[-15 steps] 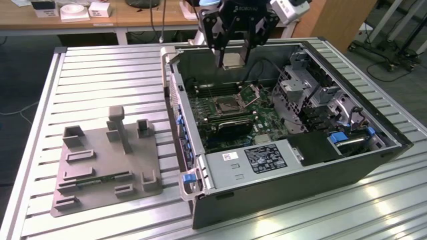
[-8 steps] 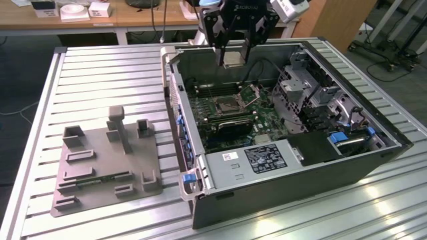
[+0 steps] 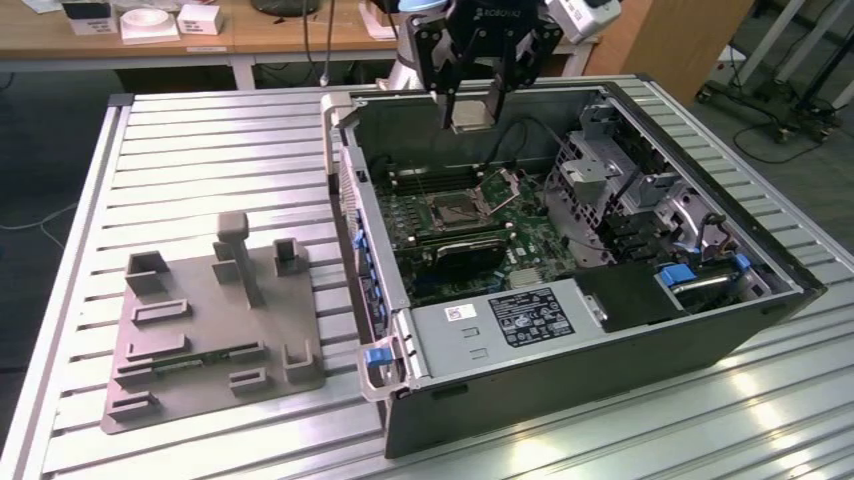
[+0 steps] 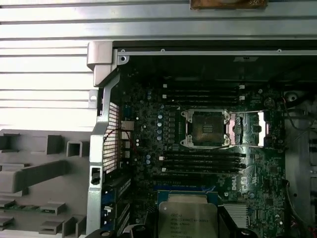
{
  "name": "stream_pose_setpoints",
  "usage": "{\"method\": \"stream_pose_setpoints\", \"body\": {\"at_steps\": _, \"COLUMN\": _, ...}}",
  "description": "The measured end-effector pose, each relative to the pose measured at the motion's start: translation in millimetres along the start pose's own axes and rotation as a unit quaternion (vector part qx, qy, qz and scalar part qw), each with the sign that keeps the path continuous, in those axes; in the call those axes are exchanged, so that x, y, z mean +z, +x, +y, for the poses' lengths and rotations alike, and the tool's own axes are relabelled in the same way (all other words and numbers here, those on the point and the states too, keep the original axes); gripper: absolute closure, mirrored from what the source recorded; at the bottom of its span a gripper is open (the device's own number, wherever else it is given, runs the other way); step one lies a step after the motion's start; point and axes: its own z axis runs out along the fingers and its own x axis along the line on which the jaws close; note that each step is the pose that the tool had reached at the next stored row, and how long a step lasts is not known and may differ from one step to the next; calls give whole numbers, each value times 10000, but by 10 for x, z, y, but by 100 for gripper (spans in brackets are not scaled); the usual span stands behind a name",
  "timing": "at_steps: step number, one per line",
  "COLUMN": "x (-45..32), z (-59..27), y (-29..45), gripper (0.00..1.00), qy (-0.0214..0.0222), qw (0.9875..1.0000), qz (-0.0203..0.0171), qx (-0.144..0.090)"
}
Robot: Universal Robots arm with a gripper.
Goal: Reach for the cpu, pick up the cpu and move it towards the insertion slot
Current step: 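Pick up the cpu and move it towards the insertion slot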
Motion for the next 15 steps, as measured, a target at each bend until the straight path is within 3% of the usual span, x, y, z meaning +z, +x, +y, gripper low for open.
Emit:
{"method": "stream_pose_setpoints", "body": {"at_steps": 7, "x": 11, "z": 50, "y": -73, "gripper": 45, "qy": 0, "qw": 10000, "qz": 0, "qx": 0}}
{"method": "stream_pose_setpoints", "body": {"at_steps": 15, "x": 12, "z": 56, "y": -87, "gripper": 45, "qy": 0, "qw": 10000, "qz": 0, "qx": 0}}
